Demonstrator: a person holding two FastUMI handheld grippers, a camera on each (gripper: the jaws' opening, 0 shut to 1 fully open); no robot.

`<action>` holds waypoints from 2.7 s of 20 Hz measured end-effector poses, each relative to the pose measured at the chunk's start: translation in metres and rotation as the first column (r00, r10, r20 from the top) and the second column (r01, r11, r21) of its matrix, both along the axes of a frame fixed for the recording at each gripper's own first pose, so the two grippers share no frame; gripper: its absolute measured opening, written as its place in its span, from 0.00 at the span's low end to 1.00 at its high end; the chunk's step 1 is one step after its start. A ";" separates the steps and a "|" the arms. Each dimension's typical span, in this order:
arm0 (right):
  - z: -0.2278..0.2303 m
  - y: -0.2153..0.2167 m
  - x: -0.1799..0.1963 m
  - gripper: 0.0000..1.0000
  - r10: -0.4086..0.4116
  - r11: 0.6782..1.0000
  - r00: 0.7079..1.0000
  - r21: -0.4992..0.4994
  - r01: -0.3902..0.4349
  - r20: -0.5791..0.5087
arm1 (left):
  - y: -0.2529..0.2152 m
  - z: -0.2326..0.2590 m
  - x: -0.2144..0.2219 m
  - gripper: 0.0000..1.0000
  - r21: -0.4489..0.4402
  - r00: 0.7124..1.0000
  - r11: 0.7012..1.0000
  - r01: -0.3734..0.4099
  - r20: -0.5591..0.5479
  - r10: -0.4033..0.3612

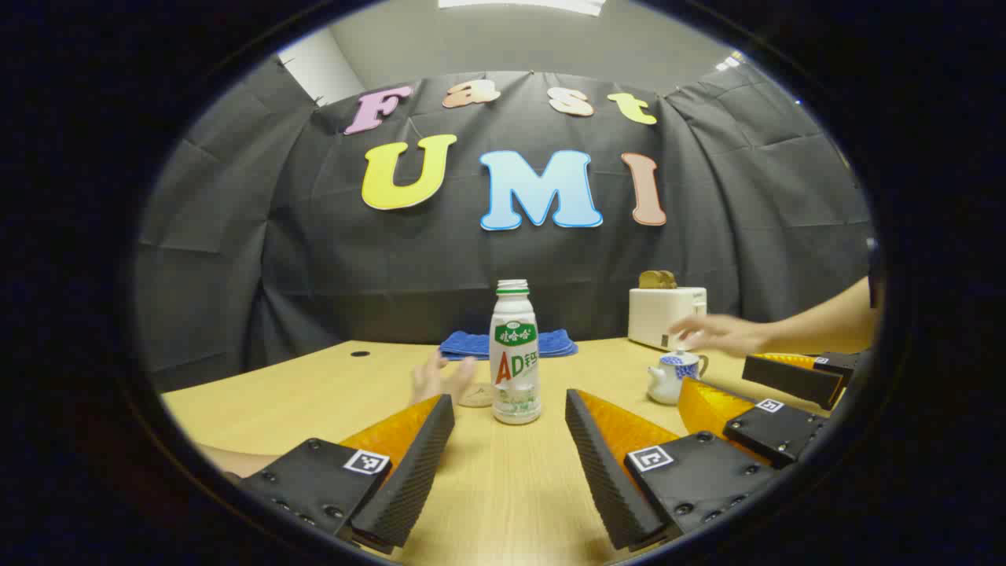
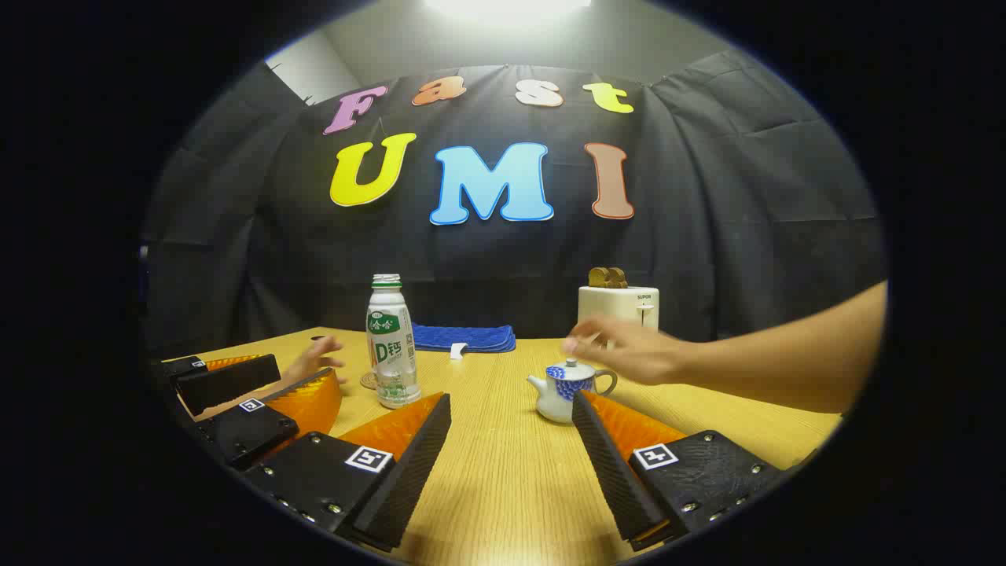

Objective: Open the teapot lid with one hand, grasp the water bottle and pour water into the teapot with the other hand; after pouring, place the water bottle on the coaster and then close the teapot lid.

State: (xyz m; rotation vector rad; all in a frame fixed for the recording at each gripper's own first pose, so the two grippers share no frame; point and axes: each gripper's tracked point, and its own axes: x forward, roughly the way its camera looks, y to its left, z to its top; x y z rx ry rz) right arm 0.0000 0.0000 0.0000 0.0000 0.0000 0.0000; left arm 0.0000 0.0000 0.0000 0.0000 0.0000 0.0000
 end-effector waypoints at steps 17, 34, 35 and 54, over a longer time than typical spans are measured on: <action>0.000 0.000 0.000 0.95 -0.002 1.000 1.000 0.003 0.002 -0.002 | -0.008 0.000 0.002 0.99 0.001 0.999 0.999 0.049 0.002 -0.049; 0.024 -0.025 0.034 0.95 0.070 0.998 0.997 -0.008 -0.069 0.032 | -0.005 0.023 0.057 0.93 -0.033 0.996 0.996 0.088 0.035 -0.087; 0.028 -0.031 0.040 0.95 0.059 0.998 0.997 -0.013 -0.059 0.045 | -0.004 0.030 0.064 0.96 -0.029 0.994 0.995 0.093 0.053 -0.092; 0.004 -0.065 0.148 0.83 -0.023 0.997 0.996 -0.073 0.017 -0.081 | -0.009 0.030 0.145 1.00 0.009 0.979 0.980 0.197 0.043 -0.197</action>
